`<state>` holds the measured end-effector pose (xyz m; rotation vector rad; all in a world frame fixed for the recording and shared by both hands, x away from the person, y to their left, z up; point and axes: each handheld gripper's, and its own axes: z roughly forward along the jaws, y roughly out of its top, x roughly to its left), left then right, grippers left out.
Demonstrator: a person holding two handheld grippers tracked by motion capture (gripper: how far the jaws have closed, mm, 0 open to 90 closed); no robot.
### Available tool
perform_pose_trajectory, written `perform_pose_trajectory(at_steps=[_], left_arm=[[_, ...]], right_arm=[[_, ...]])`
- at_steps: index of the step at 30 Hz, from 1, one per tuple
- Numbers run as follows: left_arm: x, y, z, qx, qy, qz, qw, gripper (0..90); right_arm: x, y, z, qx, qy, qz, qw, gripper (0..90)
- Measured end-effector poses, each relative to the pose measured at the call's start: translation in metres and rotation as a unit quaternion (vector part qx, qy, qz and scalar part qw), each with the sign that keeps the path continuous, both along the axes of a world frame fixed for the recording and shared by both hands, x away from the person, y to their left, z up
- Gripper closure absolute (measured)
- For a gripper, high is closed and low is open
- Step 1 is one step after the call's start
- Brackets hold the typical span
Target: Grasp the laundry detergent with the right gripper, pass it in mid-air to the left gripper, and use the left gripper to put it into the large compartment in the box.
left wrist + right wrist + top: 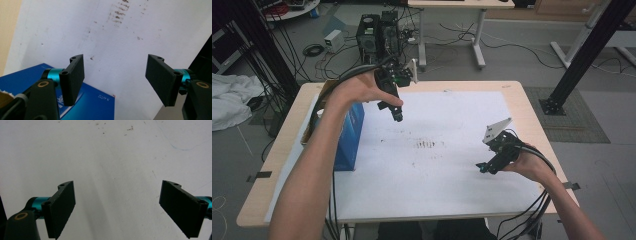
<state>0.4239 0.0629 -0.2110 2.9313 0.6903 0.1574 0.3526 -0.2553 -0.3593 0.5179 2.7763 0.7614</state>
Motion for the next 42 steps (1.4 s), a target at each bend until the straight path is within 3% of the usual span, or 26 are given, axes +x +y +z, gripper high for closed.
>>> perform_pose_trajectory(at_steps=[4,7,24,29,42], left_arm=[[-0.002,-0.01,-0.013,-0.001,0.002,-0.002,1.0,31.7],[-0.002,-0.015,-0.023,-0.006,0.002,0.001,1.0,21.0],[-0.015,-0.035,-0.077,-0.022,0.039,-0.014,0.9989,21.0],[-0.02,-0.038,-0.08,-0.025,0.039,-0.017,0.9988,21.0],[-0.025,-0.034,-0.072,-0.033,0.029,-0.007,0.999,21.1]], right_arm=[[0.001,0.0,0.0,-0.001,0.0,-0.002,1.0,12.7],[0.001,0.0,0.0,-0.001,0.0,-0.001,1.0,12.7],[-0.004,-0.007,0.002,-0.002,-0.003,-0.012,0.9999,12.7],[-0.005,-0.008,0.002,-0.003,-0.004,-0.013,0.9999,12.8],[-0.01,-0.012,0.01,-0.005,-0.009,-0.023,0.9997,12.8]])
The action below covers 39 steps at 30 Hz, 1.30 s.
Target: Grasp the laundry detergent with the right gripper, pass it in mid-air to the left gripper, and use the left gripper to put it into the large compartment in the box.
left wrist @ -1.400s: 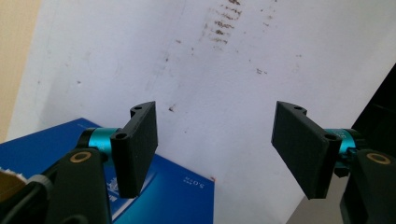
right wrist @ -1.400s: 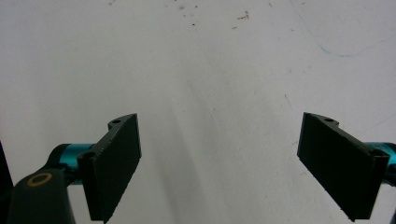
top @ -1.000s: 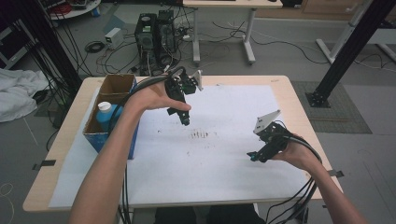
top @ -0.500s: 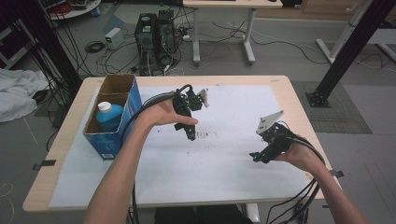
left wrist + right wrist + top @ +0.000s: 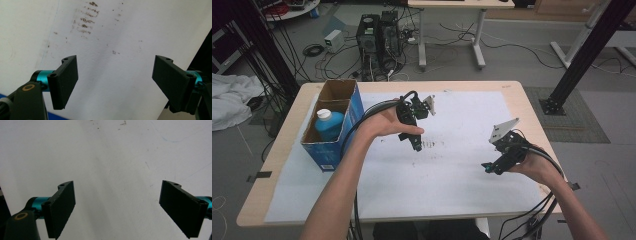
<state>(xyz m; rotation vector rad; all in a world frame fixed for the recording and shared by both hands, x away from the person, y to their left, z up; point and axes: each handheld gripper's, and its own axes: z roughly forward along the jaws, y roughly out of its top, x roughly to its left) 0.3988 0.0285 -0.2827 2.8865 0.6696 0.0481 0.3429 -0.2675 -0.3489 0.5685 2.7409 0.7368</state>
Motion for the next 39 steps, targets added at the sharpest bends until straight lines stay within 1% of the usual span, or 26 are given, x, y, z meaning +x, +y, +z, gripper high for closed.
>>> perform_pose_trajectory(at_steps=[2,4,6,9,12,20,25,31,35,39], left_arm=[[-0.002,0.001,0.001,-0.001,-0.001,0.001,1.0,21.0],[-0.002,0.002,0.001,0.001,-0.001,0.002,1.0,21.1],[-0.006,0.003,0.001,0.0,-0.006,0.007,1.0,21.0],[-0.01,0.004,0.003,-0.003,-0.006,0.003,1.0,21.0],[-0.01,0.005,0.005,0.001,-0.009,0.004,1.0,21.0],[-0.013,0.007,0.01,-0.005,-0.014,0.006,0.9999,21.0],[-0.013,0.006,0.009,-0.002,-0.012,0.003,0.9999,21.0],[-0.015,0.005,0.007,0.0,-0.011,0.002,0.9999,21.1],[-0.016,0.005,0.004,0.0,-0.009,0.002,1.0,21.0],[-0.017,0.007,0.005,-0.002,-0.011,0.001,0.9999,21.0]], right_arm=[[-0.002,0.001,0.004,-0.005,-0.002,0.0,1.0,12.8],[-0.002,0.001,0.005,-0.006,-0.003,0.0,1.0,12.7],[-0.004,0.003,0.006,-0.006,-0.005,-0.001,1.0,12.7],[-0.007,0.006,0.006,-0.005,-0.005,0.003,1.0,12.7],[-0.008,0.009,0.006,-0.009,-0.007,0.003,0.9999,12.8],[-0.01,0.009,0.01,-0.011,-0.011,0.004,0.9999,12.8],[-0.011,0.009,0.012,-0.009,-0.014,0.002,0.9999,12.7],[-0.012,0.008,0.01,-0.008,-0.011,-0.001,0.9999,12.8],[-0.012,0.008,0.009,-0.009,-0.01,0.0,0.9999,12.7],[-0.013,0.009,0.009,-0.01,-0.01,0.001,0.9999,12.8]])
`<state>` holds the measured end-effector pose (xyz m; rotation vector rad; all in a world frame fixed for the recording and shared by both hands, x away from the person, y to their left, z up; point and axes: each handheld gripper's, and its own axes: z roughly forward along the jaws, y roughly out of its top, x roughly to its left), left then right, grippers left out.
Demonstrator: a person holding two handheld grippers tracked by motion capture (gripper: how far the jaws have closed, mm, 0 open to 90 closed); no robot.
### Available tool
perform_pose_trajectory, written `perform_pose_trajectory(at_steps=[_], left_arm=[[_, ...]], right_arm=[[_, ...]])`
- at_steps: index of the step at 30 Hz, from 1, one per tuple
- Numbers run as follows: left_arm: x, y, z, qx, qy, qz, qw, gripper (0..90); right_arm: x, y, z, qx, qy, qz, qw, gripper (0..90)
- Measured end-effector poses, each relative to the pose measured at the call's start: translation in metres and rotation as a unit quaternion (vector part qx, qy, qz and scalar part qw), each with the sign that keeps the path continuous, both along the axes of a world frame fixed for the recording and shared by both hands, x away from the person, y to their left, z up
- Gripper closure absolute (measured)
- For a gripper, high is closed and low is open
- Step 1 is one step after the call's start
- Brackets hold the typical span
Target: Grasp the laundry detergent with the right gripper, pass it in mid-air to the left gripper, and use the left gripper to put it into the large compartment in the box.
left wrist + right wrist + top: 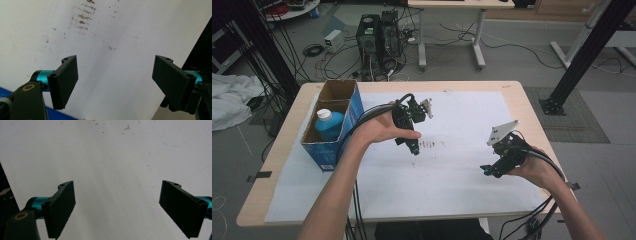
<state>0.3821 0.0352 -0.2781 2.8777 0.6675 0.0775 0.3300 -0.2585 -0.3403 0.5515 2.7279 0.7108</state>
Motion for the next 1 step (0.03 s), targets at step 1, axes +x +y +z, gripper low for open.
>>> perform_pose_trajectory(at_steps=[1], left_arm=[[0.0001,0.0005,0.0004,-0.001,-0.001,0.001,1.0,21.0]], right_arm=[[0.0,0.0001,0.0,0.0,0.0,-0.001,1.0,12.8]])
